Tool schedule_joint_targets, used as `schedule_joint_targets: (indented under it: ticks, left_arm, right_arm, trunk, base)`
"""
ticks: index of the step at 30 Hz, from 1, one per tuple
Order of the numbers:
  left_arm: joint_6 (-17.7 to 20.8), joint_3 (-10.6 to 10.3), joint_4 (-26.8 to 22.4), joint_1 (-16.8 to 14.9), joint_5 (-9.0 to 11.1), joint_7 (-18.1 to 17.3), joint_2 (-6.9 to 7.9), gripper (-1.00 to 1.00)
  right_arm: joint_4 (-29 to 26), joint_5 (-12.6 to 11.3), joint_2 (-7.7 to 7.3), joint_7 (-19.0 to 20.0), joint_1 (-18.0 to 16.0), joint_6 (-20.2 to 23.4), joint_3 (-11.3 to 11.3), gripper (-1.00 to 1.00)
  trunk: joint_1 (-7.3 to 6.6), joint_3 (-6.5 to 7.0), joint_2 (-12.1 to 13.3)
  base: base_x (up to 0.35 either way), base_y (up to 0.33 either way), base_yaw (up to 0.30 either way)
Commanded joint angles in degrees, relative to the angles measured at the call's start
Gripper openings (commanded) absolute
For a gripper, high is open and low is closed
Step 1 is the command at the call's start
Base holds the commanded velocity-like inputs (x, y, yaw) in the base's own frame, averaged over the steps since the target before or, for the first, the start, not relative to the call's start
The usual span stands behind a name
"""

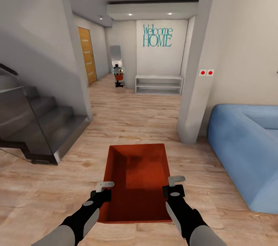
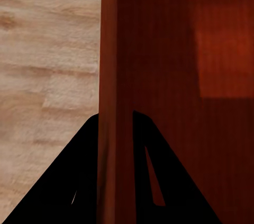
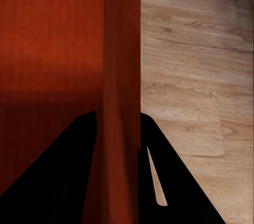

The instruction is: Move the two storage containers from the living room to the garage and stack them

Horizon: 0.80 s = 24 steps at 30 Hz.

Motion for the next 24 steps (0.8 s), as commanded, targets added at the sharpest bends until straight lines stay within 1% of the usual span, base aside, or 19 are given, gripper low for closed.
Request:
schedule_joint_targets:
  ticks: [1,19,24]
  left_arm:
    - [-0.21,-0.59,0.10,-0.05,0.49,0.67,-0.01,-1.00]
    - [-0.17,-0.59,0.10,-0.05,0.57,0.67,-0.01,-1.00]
    - [-0.18,-0.59,0.10,-0.05,0.54,0.67,-0.01,-1.00]
  right_arm:
    - [-0.15,-0.16,0.95,1.16,-0.03,0.27,0.31,-1.00]
    - [-0.15,-0.16,0.93,1.16,-0.02,0.24,0.31,-1.00]
    - [-0.15,-0.16,0.93,1.16,-0.02,0.28,0.31,-1.00]
  trunk:
    - [0.03,-0.06,-0.03]
    - [0.03,-0.06,-0.03]
    - [0.03,-0.06,-0.03]
  base:
    - [0.342,0.000,0.000]
    - [0.342,0.000,0.000]
    - [0.342,0.000,0.132]
